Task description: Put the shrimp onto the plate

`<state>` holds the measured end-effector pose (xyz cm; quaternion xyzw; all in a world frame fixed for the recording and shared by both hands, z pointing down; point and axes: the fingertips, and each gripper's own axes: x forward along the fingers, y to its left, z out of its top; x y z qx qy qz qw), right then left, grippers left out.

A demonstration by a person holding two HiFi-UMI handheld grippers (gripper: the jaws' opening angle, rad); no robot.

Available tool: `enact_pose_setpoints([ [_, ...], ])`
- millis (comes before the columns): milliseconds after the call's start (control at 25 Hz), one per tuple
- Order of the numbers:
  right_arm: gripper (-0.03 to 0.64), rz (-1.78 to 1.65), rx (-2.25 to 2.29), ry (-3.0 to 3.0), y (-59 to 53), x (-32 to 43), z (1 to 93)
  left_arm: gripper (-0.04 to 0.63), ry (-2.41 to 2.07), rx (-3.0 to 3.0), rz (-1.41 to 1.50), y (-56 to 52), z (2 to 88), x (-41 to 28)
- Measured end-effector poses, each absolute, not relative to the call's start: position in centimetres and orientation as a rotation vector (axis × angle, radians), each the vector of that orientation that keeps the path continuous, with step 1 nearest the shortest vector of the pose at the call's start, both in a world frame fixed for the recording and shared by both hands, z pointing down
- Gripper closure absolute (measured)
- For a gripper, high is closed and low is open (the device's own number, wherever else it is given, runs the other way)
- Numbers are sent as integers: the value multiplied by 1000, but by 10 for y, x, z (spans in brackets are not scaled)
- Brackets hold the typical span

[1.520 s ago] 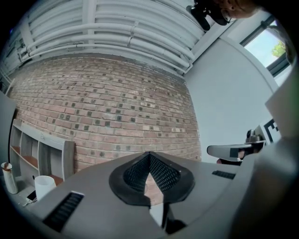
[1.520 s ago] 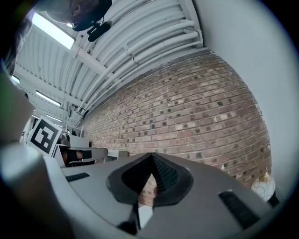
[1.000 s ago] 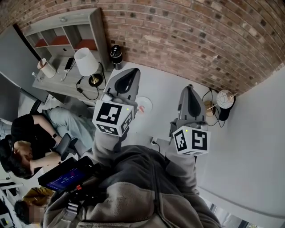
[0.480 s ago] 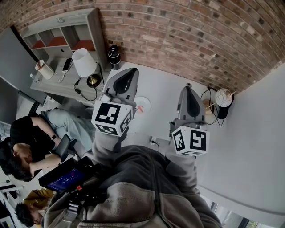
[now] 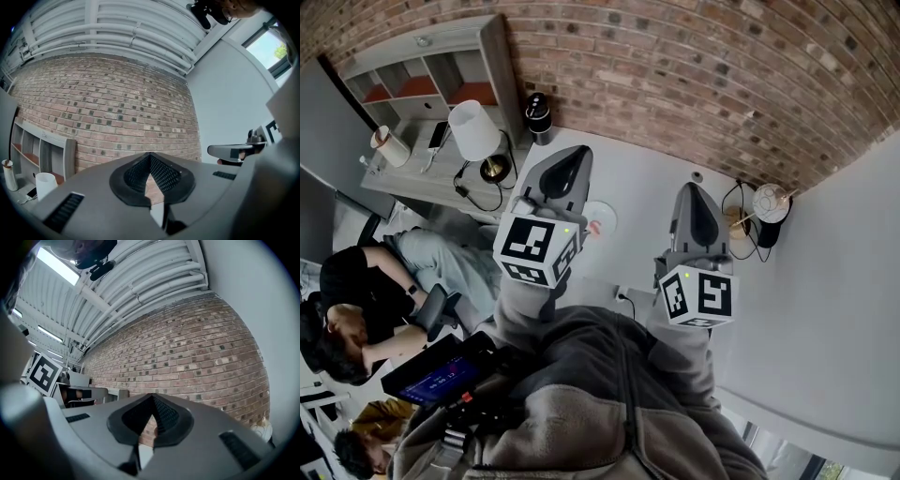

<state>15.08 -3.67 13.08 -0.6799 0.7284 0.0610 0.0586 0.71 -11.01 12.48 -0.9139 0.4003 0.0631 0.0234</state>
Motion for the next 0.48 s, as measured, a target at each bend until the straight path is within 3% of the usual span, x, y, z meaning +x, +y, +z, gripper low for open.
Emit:
enact_pose_setpoints([
  [480, 617, 216, -2068, 2221, -39, 141, 138, 591, 1244, -2845, 185, -114, 135, 1],
])
